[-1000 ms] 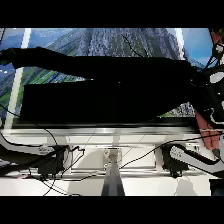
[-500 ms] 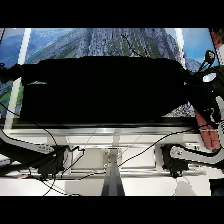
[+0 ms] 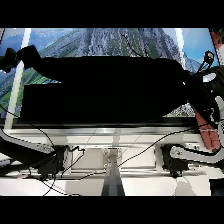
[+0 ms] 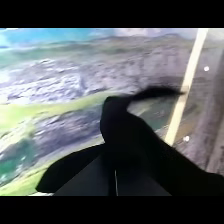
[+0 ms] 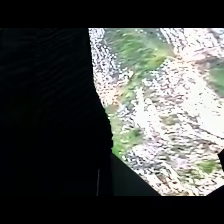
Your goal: Fold the clothes and pants, and hang the long-sleeved shirts on hangers.
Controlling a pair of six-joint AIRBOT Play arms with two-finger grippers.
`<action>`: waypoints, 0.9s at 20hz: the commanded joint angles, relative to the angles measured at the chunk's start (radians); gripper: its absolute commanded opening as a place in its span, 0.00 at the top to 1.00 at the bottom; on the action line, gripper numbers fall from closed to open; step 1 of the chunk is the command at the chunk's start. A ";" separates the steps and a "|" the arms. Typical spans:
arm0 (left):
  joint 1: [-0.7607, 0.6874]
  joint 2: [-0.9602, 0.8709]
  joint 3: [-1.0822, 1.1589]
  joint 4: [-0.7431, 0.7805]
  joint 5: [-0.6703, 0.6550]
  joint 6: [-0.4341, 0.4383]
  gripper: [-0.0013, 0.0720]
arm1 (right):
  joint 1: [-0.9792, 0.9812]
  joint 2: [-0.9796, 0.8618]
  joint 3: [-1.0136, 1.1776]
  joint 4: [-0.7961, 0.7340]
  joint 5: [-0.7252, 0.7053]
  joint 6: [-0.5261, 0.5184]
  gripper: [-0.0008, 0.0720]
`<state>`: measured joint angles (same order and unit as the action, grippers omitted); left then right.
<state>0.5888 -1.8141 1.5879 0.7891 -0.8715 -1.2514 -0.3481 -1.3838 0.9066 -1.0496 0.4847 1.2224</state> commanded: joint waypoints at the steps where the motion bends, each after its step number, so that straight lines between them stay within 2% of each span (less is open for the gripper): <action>1: 0.005 -0.049 0.006 0.229 -0.064 -0.160 0.97 | 0.000 -0.001 0.000 0.001 0.005 0.000 0.96; 6: 0.004 -0.070 0.006 0.251 -0.034 -0.155 0.97 | 0.000 -0.001 0.000 0.000 -0.012 -0.001 0.96; 11: 0.004 -0.068 0.006 0.251 -0.023 -0.155 0.97 | 0.000 -0.001 0.001 0.000 -0.193 -0.001 0.96; 16: 0.004 -0.053 0.007 0.251 0.016 -0.154 0.97 | 0.000 -0.001 0.001 0.000 -0.214 -0.001 0.96; 17: 0.004 -0.048 0.008 0.251 0.027 -0.154 0.96 | 0.000 -0.001 0.000 0.000 -0.214 -0.001 0.89; 18: 0.005 -0.044 0.014 0.251 0.027 -0.142 0.73 | 0.000 -0.001 0.000 0.000 -0.212 -0.001 0.59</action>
<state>0.5926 -1.8679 1.5963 1.0386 -0.8680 -1.4055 -0.3481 -1.3842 0.9066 -1.0485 0.2867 1.2221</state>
